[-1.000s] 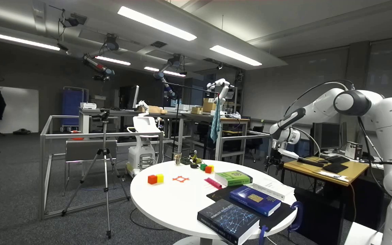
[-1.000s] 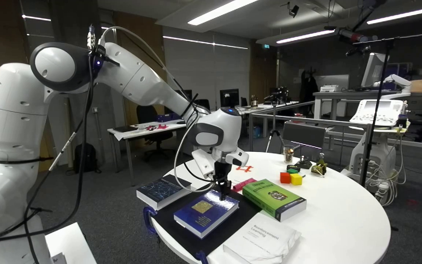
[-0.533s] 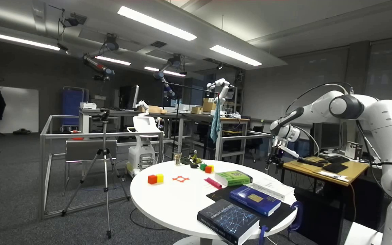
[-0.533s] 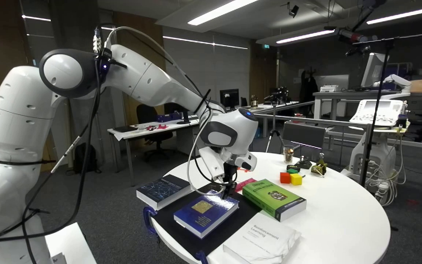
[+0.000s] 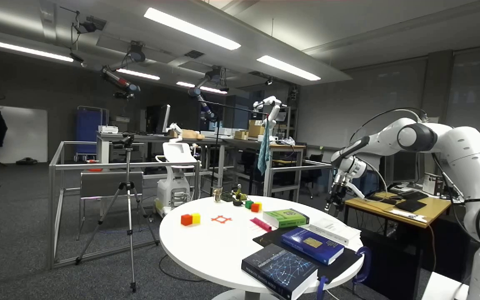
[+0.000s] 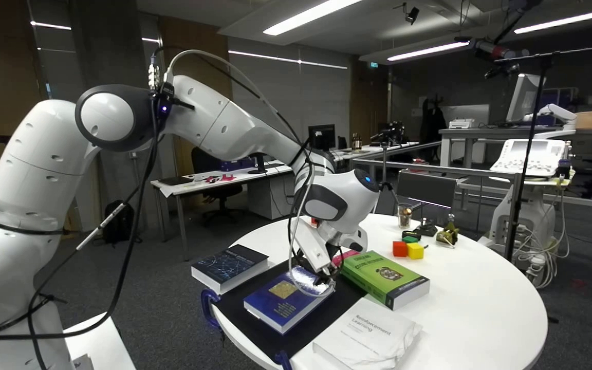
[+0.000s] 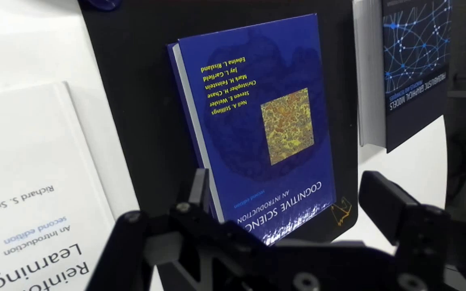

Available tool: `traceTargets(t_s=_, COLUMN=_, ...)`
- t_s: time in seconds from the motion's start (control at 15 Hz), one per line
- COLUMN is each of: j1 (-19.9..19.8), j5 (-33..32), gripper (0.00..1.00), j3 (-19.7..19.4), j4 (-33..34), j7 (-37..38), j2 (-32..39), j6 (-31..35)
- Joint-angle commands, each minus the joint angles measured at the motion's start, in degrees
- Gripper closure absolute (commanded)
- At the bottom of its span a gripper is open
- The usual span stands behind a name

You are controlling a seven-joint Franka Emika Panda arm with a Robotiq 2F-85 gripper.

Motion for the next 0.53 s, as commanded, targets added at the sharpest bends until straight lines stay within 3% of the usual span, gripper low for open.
traceTargets(t_s=0.0, j1=-2.19, j5=2.65, gripper=0.00, j3=1.91, j4=3.03, j7=-6.26, j2=2.41, j6=-1.20)
traceTargets(t_s=0.33, j1=-1.86, j5=3.77, gripper=0.00, j3=2.45, j4=5.20, j7=-12.37, j2=4.81, j6=-0.06)
traceTargets(t_s=0.47, j1=-1.52, j5=3.30, gripper=0.00, j3=1.83, j4=6.28, j7=-9.41, j2=5.08, j6=-2.50)
